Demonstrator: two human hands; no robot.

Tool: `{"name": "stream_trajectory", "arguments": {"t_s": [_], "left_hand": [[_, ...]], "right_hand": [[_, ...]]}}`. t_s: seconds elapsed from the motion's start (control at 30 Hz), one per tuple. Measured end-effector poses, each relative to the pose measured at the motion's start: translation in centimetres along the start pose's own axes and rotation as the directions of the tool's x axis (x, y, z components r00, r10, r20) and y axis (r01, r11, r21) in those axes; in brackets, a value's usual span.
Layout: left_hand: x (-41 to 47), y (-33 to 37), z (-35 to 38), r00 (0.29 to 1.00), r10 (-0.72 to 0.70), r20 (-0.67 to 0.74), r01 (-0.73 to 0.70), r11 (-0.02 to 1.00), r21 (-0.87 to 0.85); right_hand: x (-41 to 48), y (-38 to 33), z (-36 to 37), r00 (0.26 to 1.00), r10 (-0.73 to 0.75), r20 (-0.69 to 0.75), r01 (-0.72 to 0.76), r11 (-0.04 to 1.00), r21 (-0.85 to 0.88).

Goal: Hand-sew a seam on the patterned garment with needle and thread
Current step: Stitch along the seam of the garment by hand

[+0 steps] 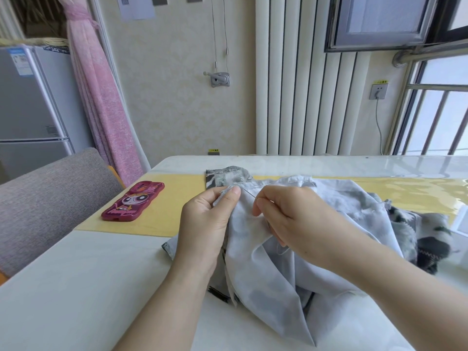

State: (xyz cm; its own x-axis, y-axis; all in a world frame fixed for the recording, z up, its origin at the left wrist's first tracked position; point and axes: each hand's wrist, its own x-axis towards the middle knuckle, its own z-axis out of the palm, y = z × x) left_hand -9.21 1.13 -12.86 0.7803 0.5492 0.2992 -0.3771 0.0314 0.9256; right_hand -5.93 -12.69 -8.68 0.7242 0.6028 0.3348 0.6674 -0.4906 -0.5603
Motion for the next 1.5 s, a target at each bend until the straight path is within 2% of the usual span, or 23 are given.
{"name": "stream_trajectory", "arguments": {"t_s": [0.4,0.5,0.6,0.7,0.77,0.87,0.97,1.03,1.13,1.27,1.5], "left_hand": [[-0.1,0.0,0.0,0.999,0.030,0.016,-0.030,0.998,0.052],[-0.4,-0.1,-0.1,0.988,0.151,0.011,-0.149,0.963,0.226],[-1.0,0.0,0.1,0.942,0.336,-0.007,-0.301,0.854,0.425],[-1.3,0.0,0.3,0.876,0.483,0.023,-0.420,0.735,0.532],[-1.3,-0.2,0.3,0.852,0.521,0.052,-0.457,0.691,0.560],[-1.2,-0.3,0.4,0.891,0.450,0.053,-0.419,0.772,0.478],[-0.6,-0.5,0.5,0.965,0.261,-0.012,-0.243,0.916,0.320],[0.0,-1.0,0.2,0.992,0.114,-0.062,-0.105,0.986,0.130],[0.5,-1.3,-0.2,0.994,-0.017,-0.107,0.010,0.998,-0.069],[0.6,-1.4,-0.3,0.992,-0.054,-0.118,0.039,0.992,-0.124],[0.4,-1.1,0.0,0.987,-0.069,-0.144,0.048,0.989,-0.140]], "right_hand": [[0.1,0.2,0.2,1.000,0.000,0.000,0.000,1.000,-0.032],[0.1,0.4,0.3,1.000,0.007,-0.003,-0.007,1.000,-0.020],[0.2,0.6,0.5,1.000,0.016,-0.009,-0.016,1.000,-0.007],[0.3,0.6,0.7,1.000,0.017,-0.001,-0.017,1.000,0.006],[0.5,0.6,0.8,1.000,0.024,-0.004,-0.024,0.999,0.029],[1.2,0.4,1.0,1.000,0.015,-0.006,-0.014,0.999,0.048],[2.0,0.3,1.1,1.000,0.000,0.005,0.000,0.998,0.066],[2.5,0.3,0.5,1.000,-0.012,0.029,0.009,0.994,0.108],[2.9,0.1,-1.1,0.989,-0.090,0.120,0.078,0.992,0.102],[2.5,-0.1,-1.5,0.964,-0.159,0.214,0.122,0.977,0.177],[2.3,0.0,-1.0,0.971,-0.226,0.080,0.206,0.956,0.210]]}}
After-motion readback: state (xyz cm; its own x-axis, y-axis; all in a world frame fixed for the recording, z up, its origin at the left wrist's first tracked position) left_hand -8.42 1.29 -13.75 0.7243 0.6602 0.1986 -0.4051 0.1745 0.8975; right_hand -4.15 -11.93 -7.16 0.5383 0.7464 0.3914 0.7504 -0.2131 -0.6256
